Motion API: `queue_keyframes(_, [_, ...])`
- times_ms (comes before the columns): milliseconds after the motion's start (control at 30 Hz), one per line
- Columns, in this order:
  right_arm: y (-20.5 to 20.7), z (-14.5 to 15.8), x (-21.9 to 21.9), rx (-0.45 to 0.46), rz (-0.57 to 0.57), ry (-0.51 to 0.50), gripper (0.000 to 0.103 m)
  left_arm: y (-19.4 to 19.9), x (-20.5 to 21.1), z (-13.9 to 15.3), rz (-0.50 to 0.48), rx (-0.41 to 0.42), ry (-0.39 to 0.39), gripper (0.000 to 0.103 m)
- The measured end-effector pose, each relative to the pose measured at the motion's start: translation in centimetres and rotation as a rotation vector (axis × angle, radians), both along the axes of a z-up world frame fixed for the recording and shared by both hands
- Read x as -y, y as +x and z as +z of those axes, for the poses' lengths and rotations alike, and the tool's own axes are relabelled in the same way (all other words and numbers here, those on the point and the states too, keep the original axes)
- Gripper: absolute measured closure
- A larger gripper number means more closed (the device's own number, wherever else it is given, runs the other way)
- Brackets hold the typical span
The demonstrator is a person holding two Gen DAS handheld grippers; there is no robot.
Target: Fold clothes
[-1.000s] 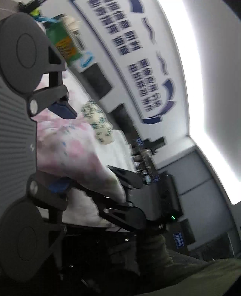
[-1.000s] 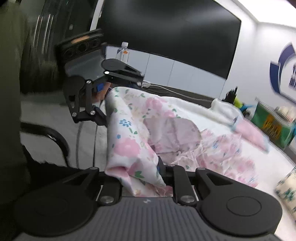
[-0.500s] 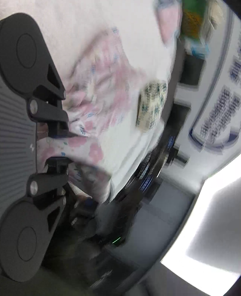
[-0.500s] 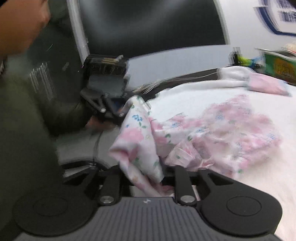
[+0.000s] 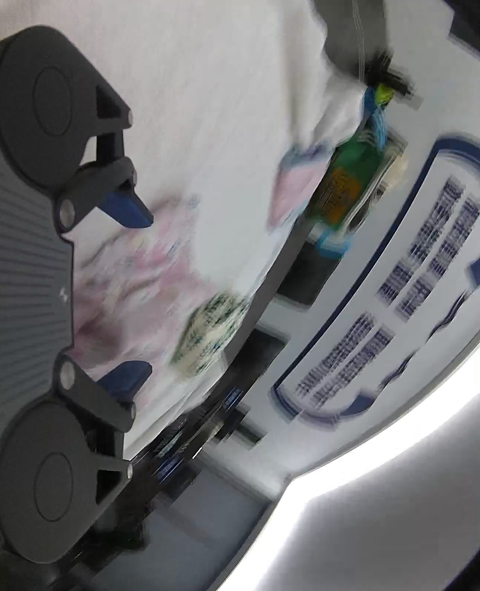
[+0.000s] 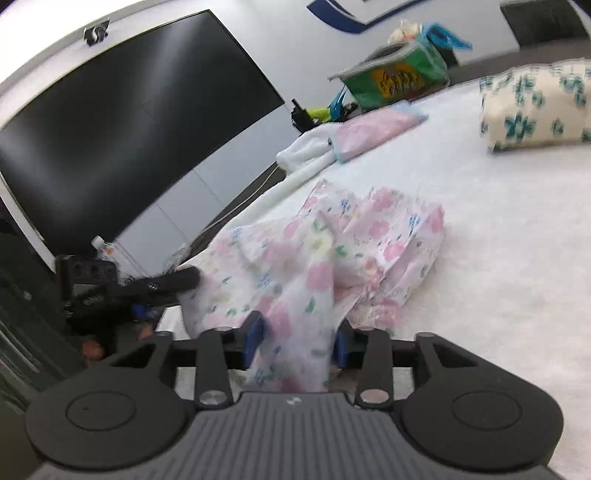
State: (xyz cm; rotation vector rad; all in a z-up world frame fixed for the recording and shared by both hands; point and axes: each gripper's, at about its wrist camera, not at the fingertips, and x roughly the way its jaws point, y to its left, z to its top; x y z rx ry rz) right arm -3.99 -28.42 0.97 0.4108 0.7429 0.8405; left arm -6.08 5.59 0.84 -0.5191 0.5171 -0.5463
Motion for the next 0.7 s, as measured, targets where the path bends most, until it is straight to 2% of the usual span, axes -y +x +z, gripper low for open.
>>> queue_keyframes(100, [0.3,0.2,0.1,-0.01,-0.032,-0.005,0.04,-0.6,-0.4,0.7,0.079,0.032,-0.02,0.027])
queue_keyframes(133, [0.3,0.3,0.1,-0.014,-0.042,-0.006,0.04,-0.1,0.2,0.5,0.064,0.017,-0.033,0.029])
queue_keyframes(167, [0.4,0.4,0.1,-0.017,-0.053,-0.008,0.04,0.3,0.8,0.3,0.033,0.005,-0.039,0.038])
queue_keyframes(200, [0.5,0.4,0.1,-0.021,-0.064,-0.009,0.043,0.7,1.6,0.0,0.005,-0.019,-0.028,0.054])
queue_keyframes(233, [0.6,0.5,0.2,-0.024,-0.074,-0.011,0.055,1.1,2.4,-0.4,-0.024,-0.043,-0.018,0.066])
queue_keyframes(267, [0.7,0.6,0.2,-0.028,-0.085,-0.012,0.068,1.3,2.5,-0.5,-0.037,-0.057,-0.017,0.088])
queue_keyframes(300, [0.8,0.7,0.2,-0.031,-0.095,-0.014,0.089,1.4,2.7,-0.6,-0.051,-0.071,-0.017,0.09])
queue_keyframes(333, [0.9,0.7,0.2,-0.035,-0.106,-0.015,0.093,1.6,2.8,-0.7,-0.065,-0.085,-0.017,0.09])
queue_keyframes(433, [0.2,0.9,0.8,-0.057,-0.127,0.008,0.094,2.1,3.1,-1.1,-0.09,-0.116,-0.002,0.087])
queue_keyframes(500, [-0.2,1.0,0.6,-0.057,-0.173,-0.019,0.094,2.5,3.1,-1.5,-0.085,-0.12,0.026,0.08])
queue_keyframes(567, [-0.8,0.7,-1.1,-0.006,-0.216,-0.156,0.09,2.0,3.8,-1.4,-0.076,-0.076,0.095,0.079])
queue_keyframes(633, [-1.5,0.6,-2.8,0.084,-0.242,-0.279,0.08,1.6,4.5,-1.4,-0.067,-0.032,0.163,0.075])
queue_keyframes(667, [-1.7,0.6,-3.2,0.108,-0.257,-0.313,0.076,1.3,4.9,-1.2,-0.069,-0.002,0.185,0.067])
queue_keyframes(700, [-1.8,0.7,-3.6,0.128,-0.272,-0.342,0.066,1.1,5.0,-1.2,-0.072,0.01,0.202,0.058])
